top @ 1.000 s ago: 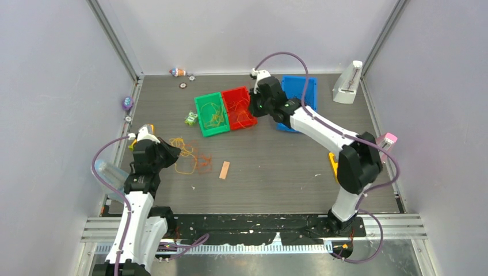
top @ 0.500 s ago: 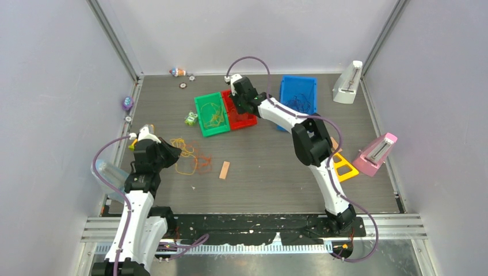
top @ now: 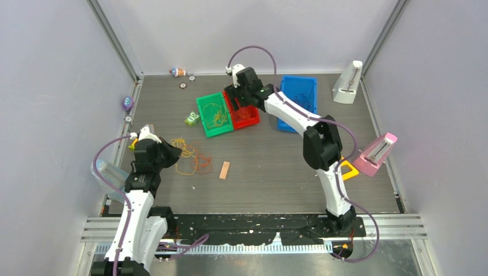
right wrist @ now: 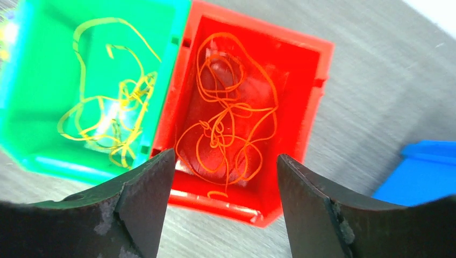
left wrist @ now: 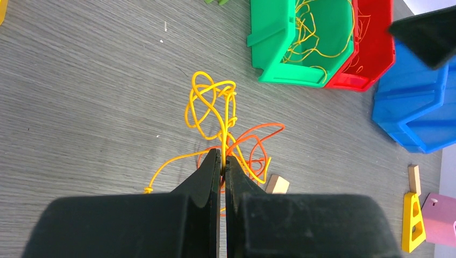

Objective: Untangle the cables

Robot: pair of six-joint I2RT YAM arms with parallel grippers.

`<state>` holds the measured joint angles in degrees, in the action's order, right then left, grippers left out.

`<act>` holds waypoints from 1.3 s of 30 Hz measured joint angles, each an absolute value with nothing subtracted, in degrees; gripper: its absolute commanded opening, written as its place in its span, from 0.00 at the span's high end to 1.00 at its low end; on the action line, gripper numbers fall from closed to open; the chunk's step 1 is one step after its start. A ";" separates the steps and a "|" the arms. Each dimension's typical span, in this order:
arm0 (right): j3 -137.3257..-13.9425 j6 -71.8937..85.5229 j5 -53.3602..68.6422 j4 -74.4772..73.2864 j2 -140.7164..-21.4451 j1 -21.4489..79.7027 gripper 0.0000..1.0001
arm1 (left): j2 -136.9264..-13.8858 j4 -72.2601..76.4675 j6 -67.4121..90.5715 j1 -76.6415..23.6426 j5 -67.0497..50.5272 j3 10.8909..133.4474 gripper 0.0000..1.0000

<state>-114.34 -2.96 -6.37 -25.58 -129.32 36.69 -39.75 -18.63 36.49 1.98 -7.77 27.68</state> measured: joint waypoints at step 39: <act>-35.97 5.45 1.28 1.93 -60.23 37.76 0.01 | -49.74 -21.45 33.10 -30.13 -3.66 48.49 1.00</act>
<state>-35.97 5.45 1.28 1.93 -60.23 37.76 -49.74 -21.45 33.10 -30.13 -3.66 48.49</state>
